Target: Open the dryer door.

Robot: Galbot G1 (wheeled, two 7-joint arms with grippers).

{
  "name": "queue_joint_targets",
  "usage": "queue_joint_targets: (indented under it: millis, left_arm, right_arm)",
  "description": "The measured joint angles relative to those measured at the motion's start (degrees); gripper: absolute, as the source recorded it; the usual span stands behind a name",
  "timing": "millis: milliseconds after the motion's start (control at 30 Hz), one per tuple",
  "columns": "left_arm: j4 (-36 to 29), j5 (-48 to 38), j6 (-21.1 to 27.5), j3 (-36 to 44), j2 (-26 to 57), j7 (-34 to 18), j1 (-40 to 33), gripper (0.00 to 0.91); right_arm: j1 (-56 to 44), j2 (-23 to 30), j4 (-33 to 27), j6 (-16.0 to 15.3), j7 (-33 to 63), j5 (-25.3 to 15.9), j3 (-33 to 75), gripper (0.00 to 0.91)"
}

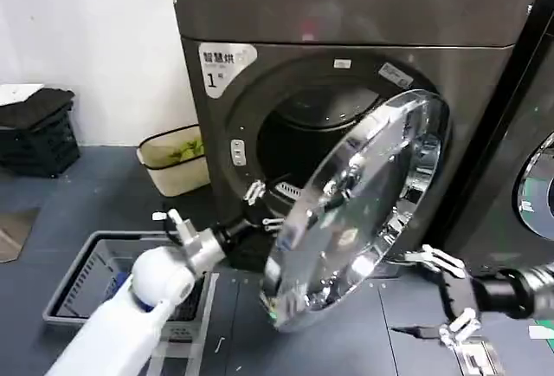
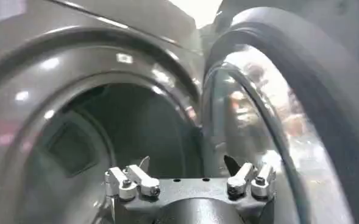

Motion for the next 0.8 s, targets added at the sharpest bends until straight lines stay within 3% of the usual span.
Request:
queue_joint_targets:
  millis: [333, 500, 600, 800]
  left_arm:
    - [1.9, -0.1, -1.6, 6.5, -1.8, 0.0, -3.6, 0.907]
    - [3.3, -0.1, -2.1, 10.4, -3.4, 0.0, -5.9, 0.907]
    - [4.4, -0.1, -2.5, 12.9, -4.6, -0.1, -7.3, 0.907]
    - [6.8, 0.0, -3.4, 18.1, -7.3, -0.2, -10.7, 0.907]
  right_arm:
    - [-13.8, 13.5, -0.2, 8.7, 5.1, -0.1, 19.0, 0.907]
    - [-15.1, 21.1, -0.2, 12.7, 13.7, -4.9, 25.6, 0.907]
    - [-14.7, 25.4, -0.3, 12.8, 20.6, -9.4, 29.4, 0.907]
    - [-12.4, 32.7, -0.8, 9.8, 36.0, -18.6, 36.7, 0.907]
